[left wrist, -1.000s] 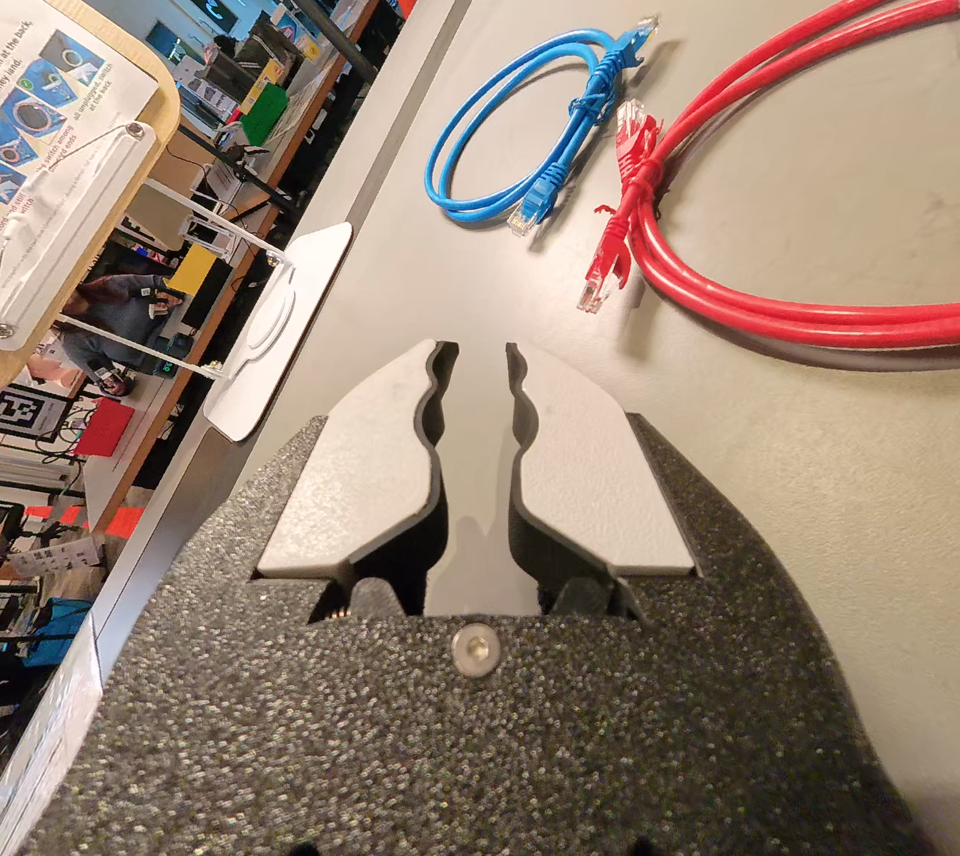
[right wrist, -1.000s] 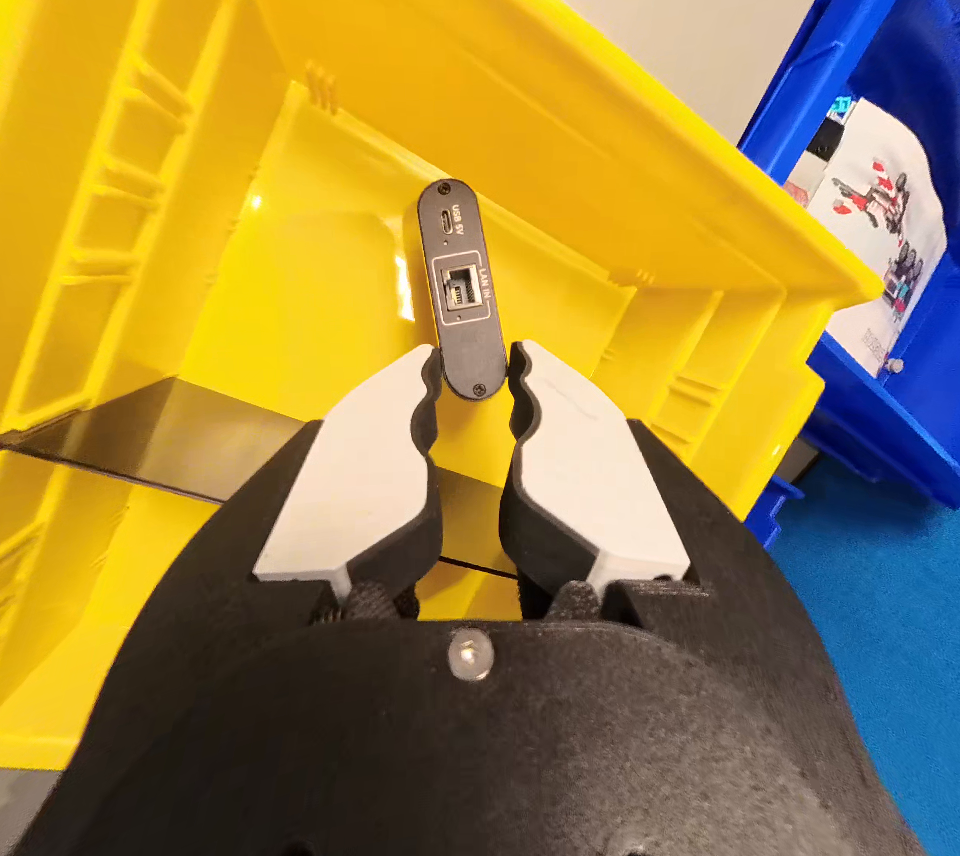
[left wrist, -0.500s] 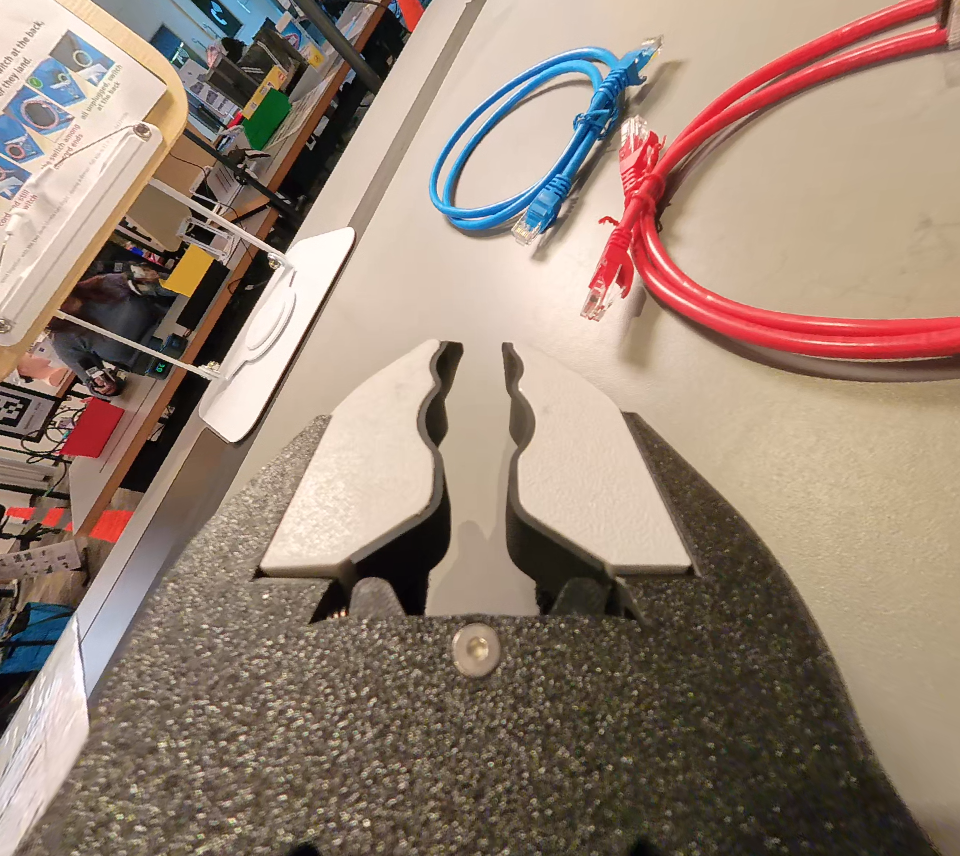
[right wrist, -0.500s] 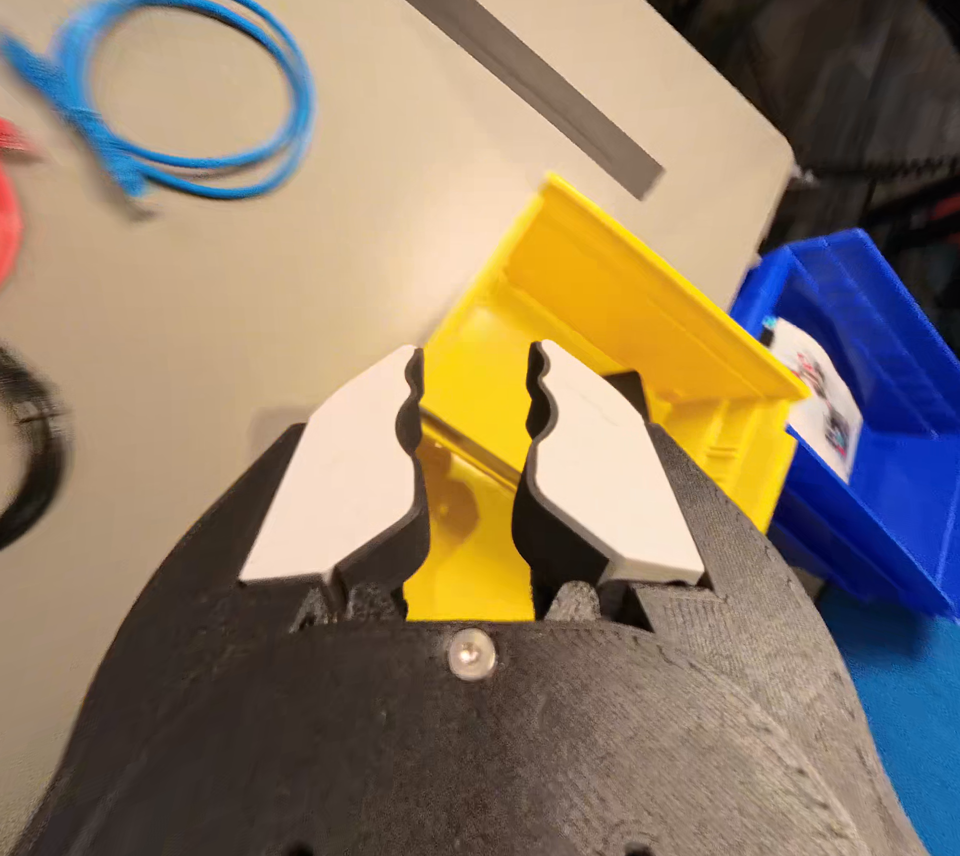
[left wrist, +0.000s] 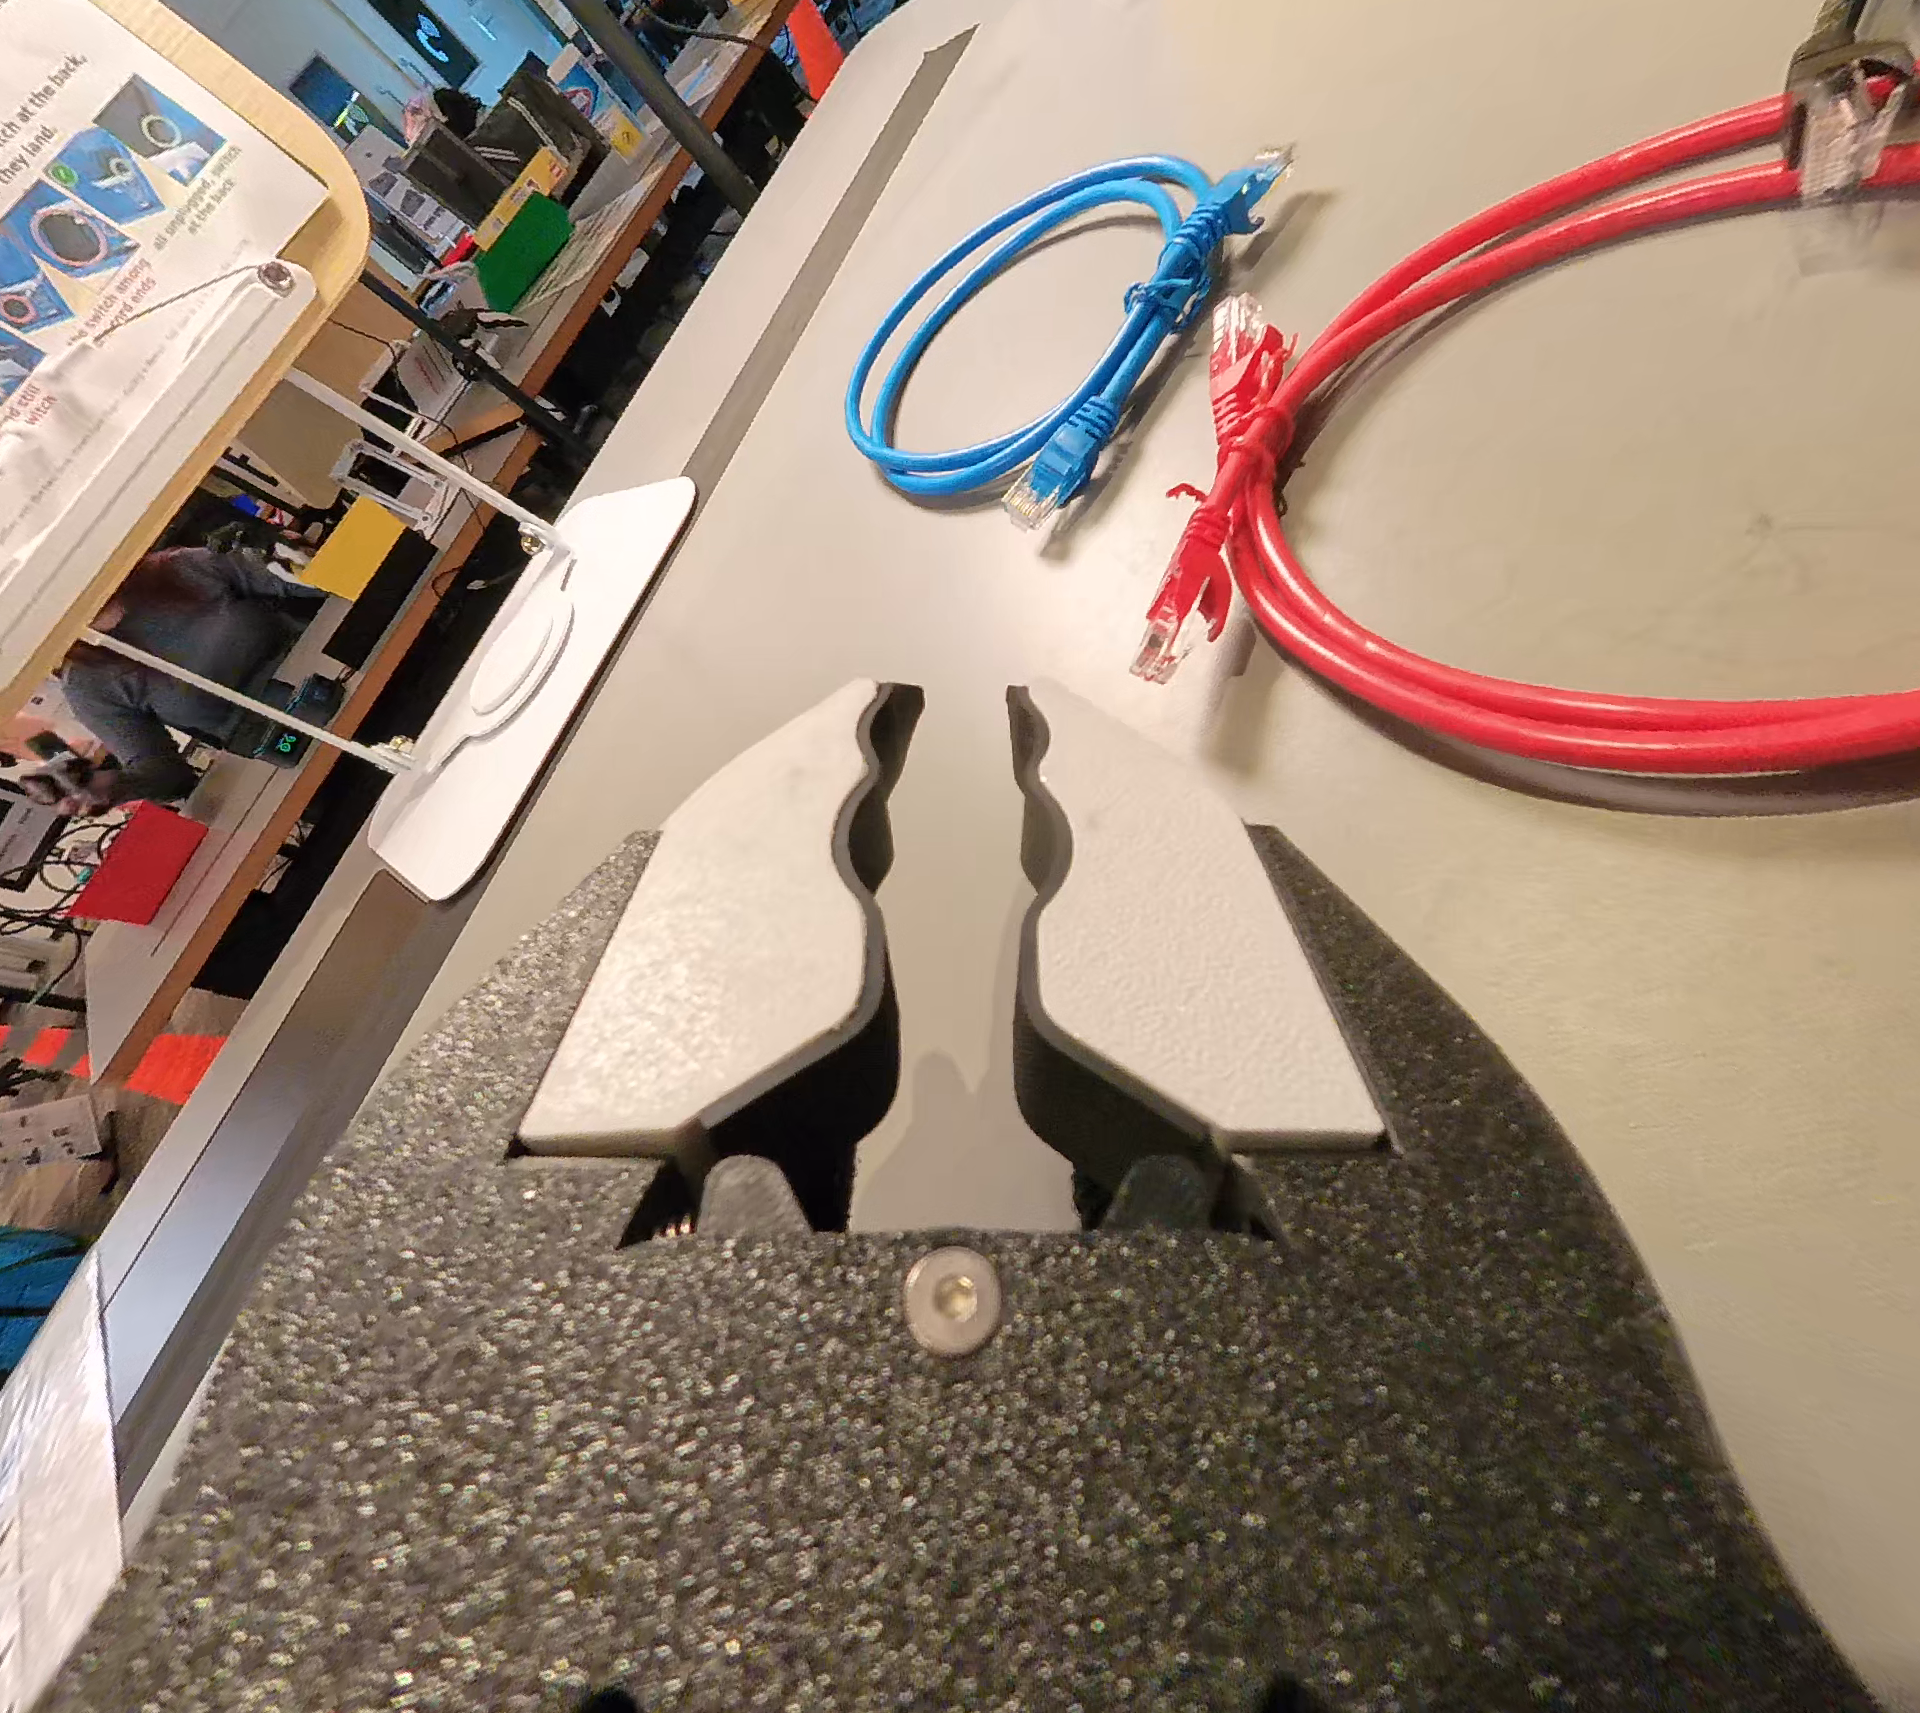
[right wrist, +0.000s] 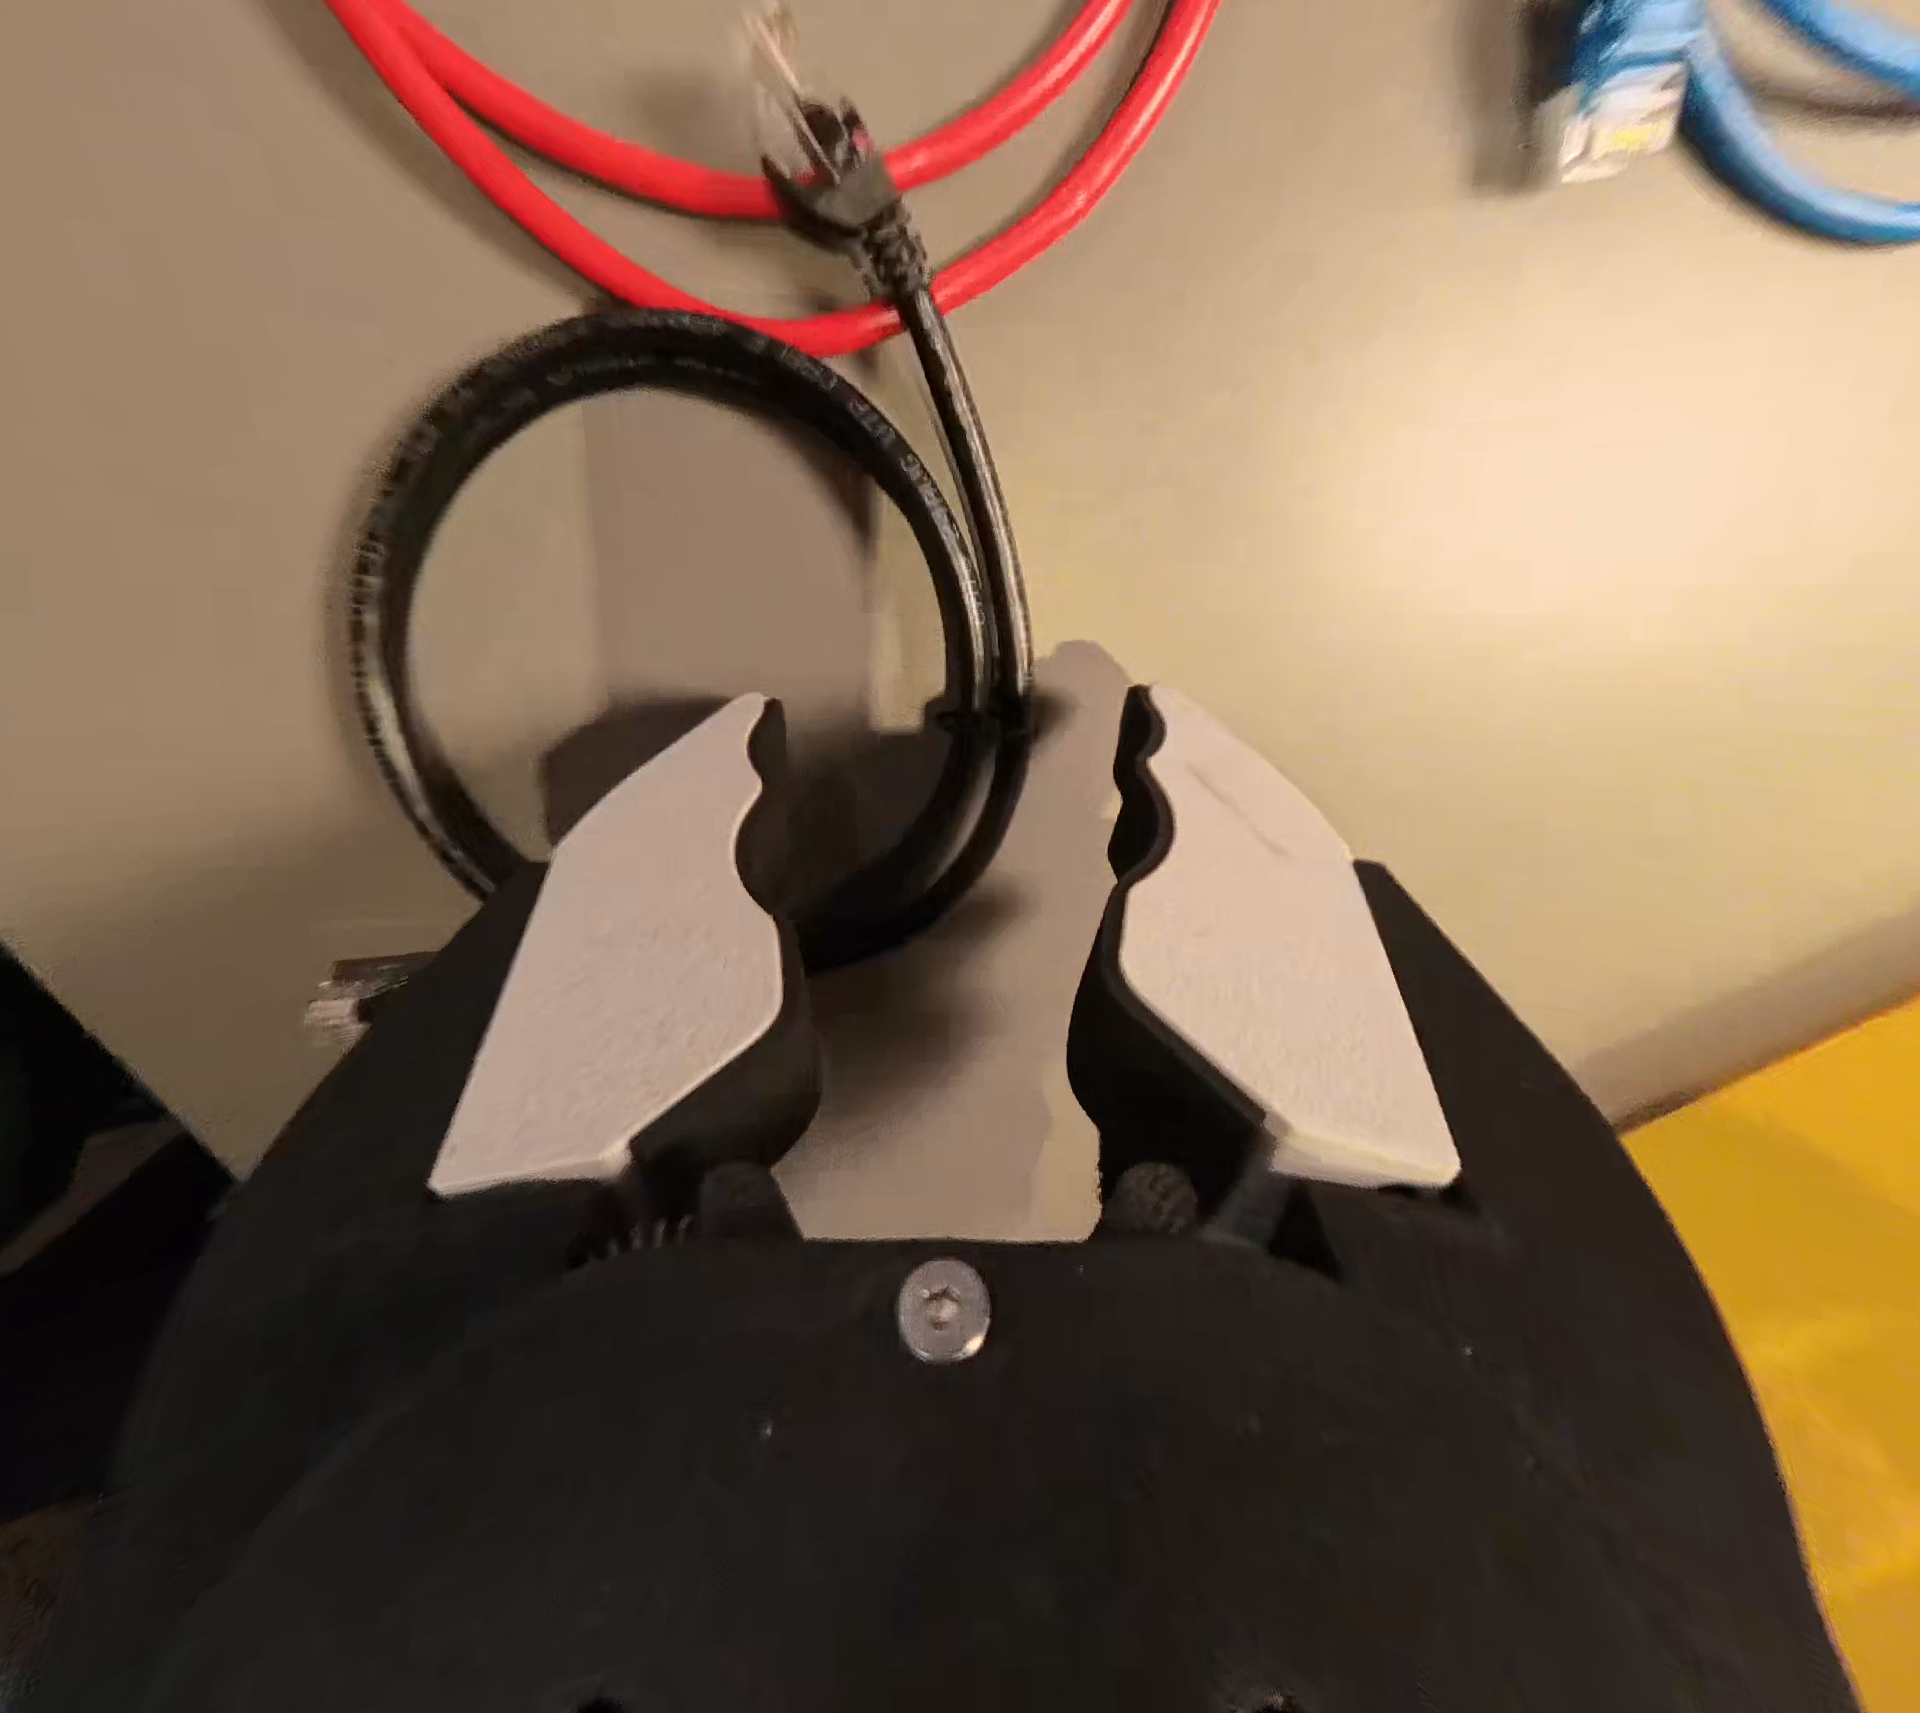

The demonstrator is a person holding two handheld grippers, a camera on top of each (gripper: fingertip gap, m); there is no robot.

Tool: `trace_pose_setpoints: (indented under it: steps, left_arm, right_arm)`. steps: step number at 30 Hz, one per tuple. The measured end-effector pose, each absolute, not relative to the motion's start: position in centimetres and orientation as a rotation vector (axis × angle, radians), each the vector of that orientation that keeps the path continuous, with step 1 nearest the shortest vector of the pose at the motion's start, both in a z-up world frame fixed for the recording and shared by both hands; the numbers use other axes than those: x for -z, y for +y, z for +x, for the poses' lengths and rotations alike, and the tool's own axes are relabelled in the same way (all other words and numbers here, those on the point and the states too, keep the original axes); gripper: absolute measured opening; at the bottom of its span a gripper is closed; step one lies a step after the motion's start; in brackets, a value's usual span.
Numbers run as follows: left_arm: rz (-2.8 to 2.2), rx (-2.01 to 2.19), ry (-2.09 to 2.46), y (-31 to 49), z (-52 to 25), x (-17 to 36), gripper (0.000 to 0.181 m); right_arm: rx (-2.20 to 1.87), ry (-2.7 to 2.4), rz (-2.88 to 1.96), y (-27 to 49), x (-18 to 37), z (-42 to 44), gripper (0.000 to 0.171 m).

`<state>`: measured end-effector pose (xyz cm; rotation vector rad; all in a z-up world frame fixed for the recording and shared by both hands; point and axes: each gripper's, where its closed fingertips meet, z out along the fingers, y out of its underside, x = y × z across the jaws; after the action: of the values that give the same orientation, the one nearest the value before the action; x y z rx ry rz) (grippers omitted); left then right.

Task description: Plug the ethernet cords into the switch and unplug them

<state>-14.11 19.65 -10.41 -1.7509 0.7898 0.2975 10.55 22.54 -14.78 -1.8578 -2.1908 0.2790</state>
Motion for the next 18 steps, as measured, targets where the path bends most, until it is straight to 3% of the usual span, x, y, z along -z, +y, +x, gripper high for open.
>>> trace_pose_setpoints:
  steps: [1, 4, 11, 18]
  left_arm:
    - [-1.751, -0.301, 0.79, 19.6, -14.1, 10.4, 0.02]
    - [-1.75, -0.338, 0.785, 19.7, -14.4, 10.3, 0.02]
    - [-1.74, -0.359, 0.772, 19.8, -14.7, 10.1, 0.02]
    - [-1.707, -0.423, 0.781, 19.9, -14.9, 9.7, 0.017]
  right_arm:
    - [-0.274, -2.208, -1.862, 22.4, 15.4, 10.4, 0.058]
    - [-0.306, -2.249, -1.839, 21.7, 15.4, 10.1, 0.011]
    - [-0.244, -2.149, -1.708, 22.2, 11.8, 9.8, 0.011]
    - [-0.17, -1.399, -1.622, 33.0, -4.4, 15.5, 0.011]
